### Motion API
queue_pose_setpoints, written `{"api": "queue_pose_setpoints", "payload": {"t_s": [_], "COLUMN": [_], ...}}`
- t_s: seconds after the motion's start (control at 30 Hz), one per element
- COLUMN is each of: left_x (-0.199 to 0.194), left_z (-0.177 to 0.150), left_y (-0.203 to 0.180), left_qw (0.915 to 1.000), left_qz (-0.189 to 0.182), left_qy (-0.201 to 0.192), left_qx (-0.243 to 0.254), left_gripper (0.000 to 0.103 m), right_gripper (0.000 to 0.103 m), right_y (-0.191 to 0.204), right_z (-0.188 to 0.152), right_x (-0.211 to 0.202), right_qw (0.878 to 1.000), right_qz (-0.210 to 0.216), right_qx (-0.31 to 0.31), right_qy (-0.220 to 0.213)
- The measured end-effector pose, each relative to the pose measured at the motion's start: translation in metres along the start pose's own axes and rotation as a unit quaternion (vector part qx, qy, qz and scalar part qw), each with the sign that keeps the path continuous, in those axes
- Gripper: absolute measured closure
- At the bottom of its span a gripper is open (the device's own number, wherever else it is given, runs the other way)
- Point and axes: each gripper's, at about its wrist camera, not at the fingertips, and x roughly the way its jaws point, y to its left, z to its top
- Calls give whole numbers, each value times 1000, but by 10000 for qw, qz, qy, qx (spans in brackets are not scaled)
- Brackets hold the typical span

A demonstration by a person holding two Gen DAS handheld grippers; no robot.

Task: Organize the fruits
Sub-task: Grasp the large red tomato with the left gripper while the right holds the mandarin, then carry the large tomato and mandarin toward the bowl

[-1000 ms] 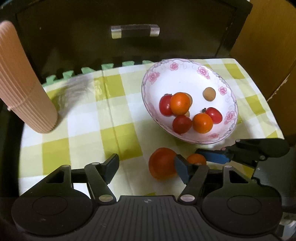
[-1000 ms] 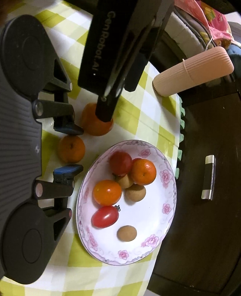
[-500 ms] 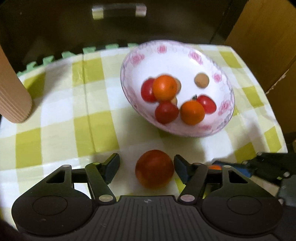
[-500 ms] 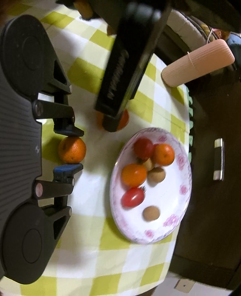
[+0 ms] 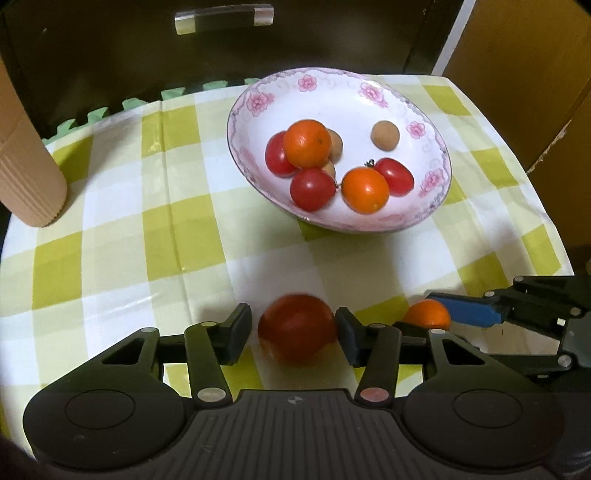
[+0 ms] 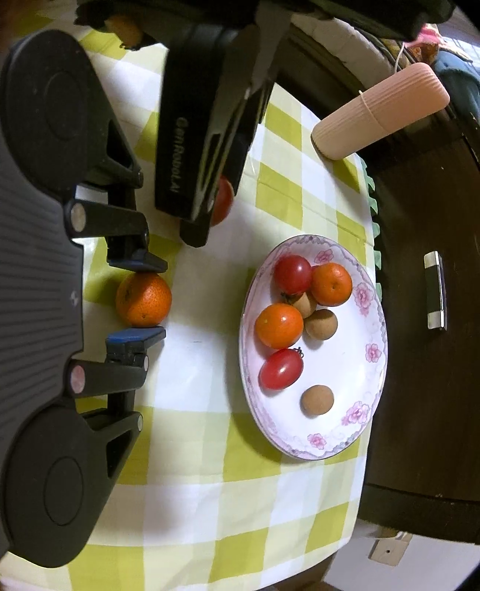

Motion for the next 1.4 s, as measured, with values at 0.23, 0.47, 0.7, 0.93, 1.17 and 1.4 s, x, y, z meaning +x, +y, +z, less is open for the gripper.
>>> {"api": "queue_pose_setpoints", "payload": {"t_s": [0.23, 0.47, 0.7, 0.93, 1.17, 1.4], "left_x": [-3, 0, -2, -7, -16, -25], "left_z": [-1, 0, -1, -9, -23, -34], "left_y": [6, 2, -2, -2, -8, -12], "left_qw": [9997, 9998, 9999, 9999, 10000, 10000], "left_qz": [-83, 8, 49, 38, 40, 64], "left_qy": [-49, -114, -137, -74, -34, -43], "left_qx": [-219, -153, -50, -77, -54, 10], "left_gripper": [36, 47, 53, 53, 53, 53], "right_gripper": [73, 73, 73, 73, 73, 73], "right_y": [-4, -5, -8, -7, -3, 2], "right_z": [-7, -11, -10, -12, -16, -25], "right_x": [-7, -9, -7, -9, -15, -18], "right_qw": [9998, 9996, 9992, 9991, 9990, 9990], "right_qz": [-77, -144, -173, -220, -227, -276], "right_qx": [197, 254, 345, 358, 365, 342], "right_qy": [-25, -61, -72, -78, -121, -60]}}
